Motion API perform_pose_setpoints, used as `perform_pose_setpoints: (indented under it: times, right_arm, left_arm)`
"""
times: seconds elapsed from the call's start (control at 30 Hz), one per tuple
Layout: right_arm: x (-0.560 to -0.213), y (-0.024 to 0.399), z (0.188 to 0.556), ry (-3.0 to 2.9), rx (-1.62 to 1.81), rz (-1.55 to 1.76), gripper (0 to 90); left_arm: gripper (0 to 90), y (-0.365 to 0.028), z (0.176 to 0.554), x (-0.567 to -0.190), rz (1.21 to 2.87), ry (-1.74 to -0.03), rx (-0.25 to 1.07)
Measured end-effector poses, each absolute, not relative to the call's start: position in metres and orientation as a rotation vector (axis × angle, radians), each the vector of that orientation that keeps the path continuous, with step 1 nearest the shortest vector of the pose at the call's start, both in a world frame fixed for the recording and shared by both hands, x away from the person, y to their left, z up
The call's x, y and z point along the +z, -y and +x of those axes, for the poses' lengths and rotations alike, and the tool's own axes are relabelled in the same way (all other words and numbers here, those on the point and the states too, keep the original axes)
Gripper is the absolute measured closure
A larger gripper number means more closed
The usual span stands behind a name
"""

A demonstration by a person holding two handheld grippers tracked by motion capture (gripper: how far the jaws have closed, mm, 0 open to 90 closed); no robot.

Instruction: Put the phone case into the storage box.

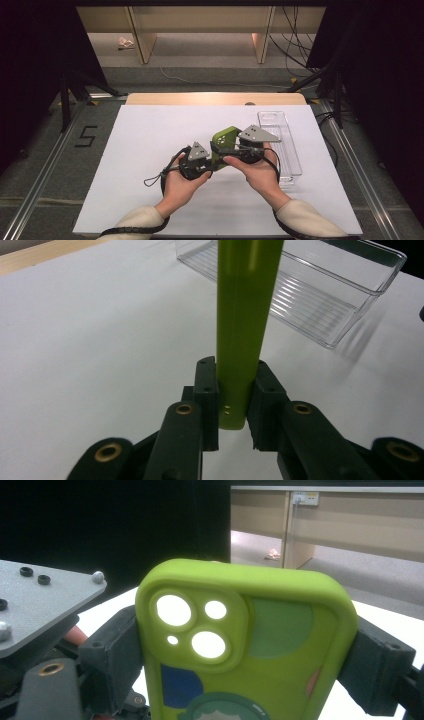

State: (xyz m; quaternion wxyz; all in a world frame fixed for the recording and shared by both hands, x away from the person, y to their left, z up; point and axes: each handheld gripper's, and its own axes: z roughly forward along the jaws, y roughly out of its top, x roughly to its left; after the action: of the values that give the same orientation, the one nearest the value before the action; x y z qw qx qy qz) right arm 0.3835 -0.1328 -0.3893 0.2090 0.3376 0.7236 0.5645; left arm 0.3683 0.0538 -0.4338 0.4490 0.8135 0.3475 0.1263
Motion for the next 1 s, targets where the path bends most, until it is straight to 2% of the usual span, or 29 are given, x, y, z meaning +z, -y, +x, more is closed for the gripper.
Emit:
perform_pose_setpoints:
  times: [0.3, 0.43, 0.73, 0.93, 1.0]
  right_arm:
    - [-0.388, 0.133, 0.383, -2.011, 1.573, 0.932, 16.9]
    - [-0.386, 0.135, 0.384, -2.001, 1.581, 0.942, 17.0]
    - [-0.380, 0.143, 0.386, -1.972, 1.576, 0.953, 17.1]
    - [-0.377, 0.146, 0.388, -1.960, 1.572, 0.960, 17.1]
    - [-0.377, 0.147, 0.388, -1.956, 1.572, 0.963, 17.1]
  left_arm:
    - [75.8, -0.054, 0.369, -0.433, 2.014, -0.838, 0.310]
    - [69.3, -0.054, 0.369, -0.434, 2.020, -0.813, 0.309]
    - [42.0, -0.058, 0.370, -0.431, 2.018, -0.764, 0.320]
    - [19.3, -0.064, 0.369, -0.428, 2.057, -0.744, 0.325]
    - [15.6, -0.068, 0.369, -0.427, 2.068, -0.739, 0.334]
